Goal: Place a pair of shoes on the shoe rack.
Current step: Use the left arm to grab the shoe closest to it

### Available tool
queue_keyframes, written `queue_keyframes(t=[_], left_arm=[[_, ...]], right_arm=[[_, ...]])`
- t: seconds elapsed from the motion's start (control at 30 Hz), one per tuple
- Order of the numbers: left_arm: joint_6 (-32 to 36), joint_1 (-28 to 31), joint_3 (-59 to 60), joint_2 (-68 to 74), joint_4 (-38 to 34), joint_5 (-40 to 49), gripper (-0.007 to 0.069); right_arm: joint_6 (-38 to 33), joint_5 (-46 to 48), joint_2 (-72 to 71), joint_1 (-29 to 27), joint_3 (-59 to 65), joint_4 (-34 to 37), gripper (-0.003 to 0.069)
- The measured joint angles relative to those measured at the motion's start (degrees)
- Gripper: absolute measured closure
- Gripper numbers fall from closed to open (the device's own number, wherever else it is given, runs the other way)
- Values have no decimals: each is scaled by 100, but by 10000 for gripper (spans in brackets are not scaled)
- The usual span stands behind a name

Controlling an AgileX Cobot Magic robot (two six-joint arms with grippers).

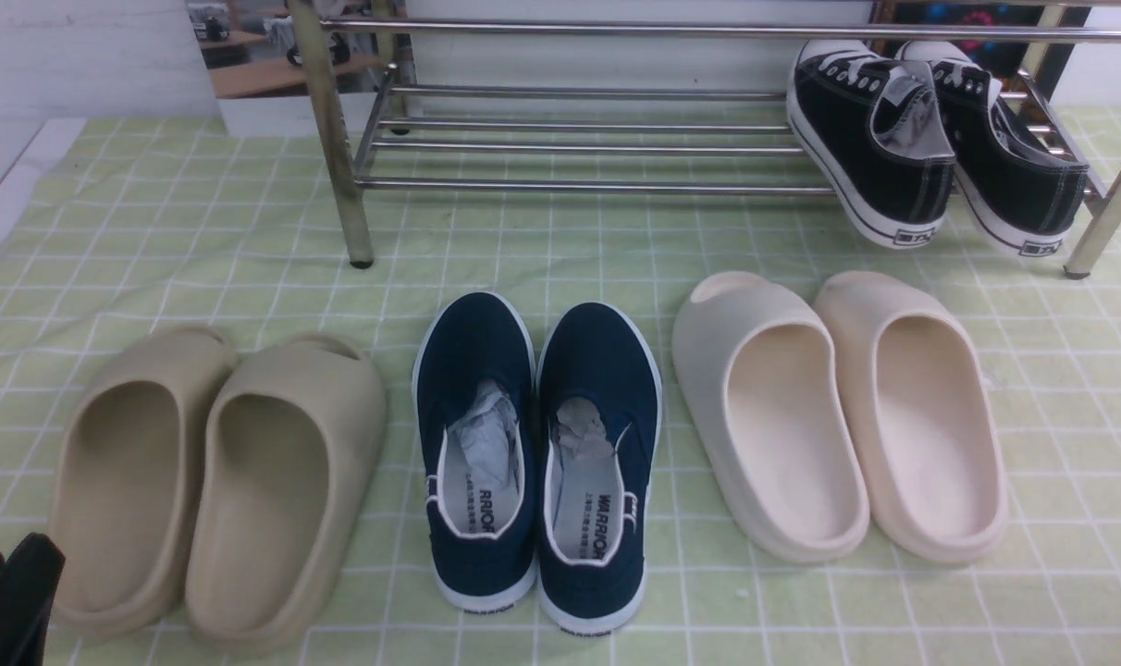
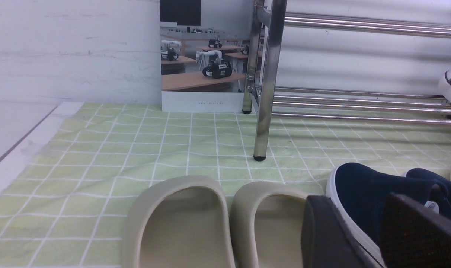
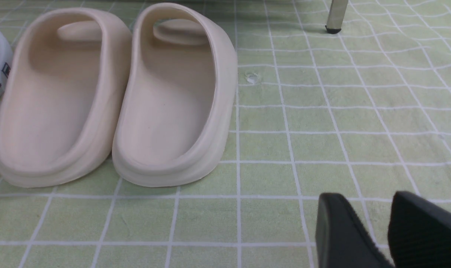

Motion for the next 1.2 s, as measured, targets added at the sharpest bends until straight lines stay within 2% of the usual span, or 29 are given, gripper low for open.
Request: queue_keyframes(t=[0.23, 0.33, 0.4, 0.53, 0.63, 0.7, 0.8, 0.93, 0.97, 1.03, 1.1, 1.2], left_arm=[[-32, 0, 0, 0, -25, -9, 386], [-323, 0, 0, 0, -230, -357, 386], [-934, 0, 0, 0, -611, -757, 386], [-2804, 0, 0, 0, -1504, -1560, 386], [-3290, 0, -48, 0, -1426, -1736, 419], [-3297, 0, -279, 0, -1195, -1246, 490], [-3114, 0, -1046, 25, -843, -48, 638], [-2923, 0, -2113, 628, -428, 1548, 638], [-2915, 0, -2170, 729, -377, 1716, 638], [-2888, 0, -2916, 1447, -26, 2655, 638], [-2884, 0, -3231, 1925, 301, 2958, 638], [-2889, 0, -3400, 2625, 788, 2966, 638]], right_arm=[[0, 0, 0, 0, 0, 0, 419], [0, 0, 0, 0, 0, 0, 419], [0, 0, 0, 0, 0, 0, 419], [0, 0, 0, 0, 0, 0, 419], [0, 0, 0, 0, 0, 0, 419], [0, 0, 0, 0, 0, 0, 419], [0, 0, 0, 0, 0, 0, 419], [0, 0, 0, 0, 0, 0, 419], [0, 0, 0, 0, 0, 0, 419], [0, 0, 0, 0, 0, 0, 419], [0, 0, 0, 0, 0, 0, 419], [0, 0, 0, 0, 0, 0, 419]])
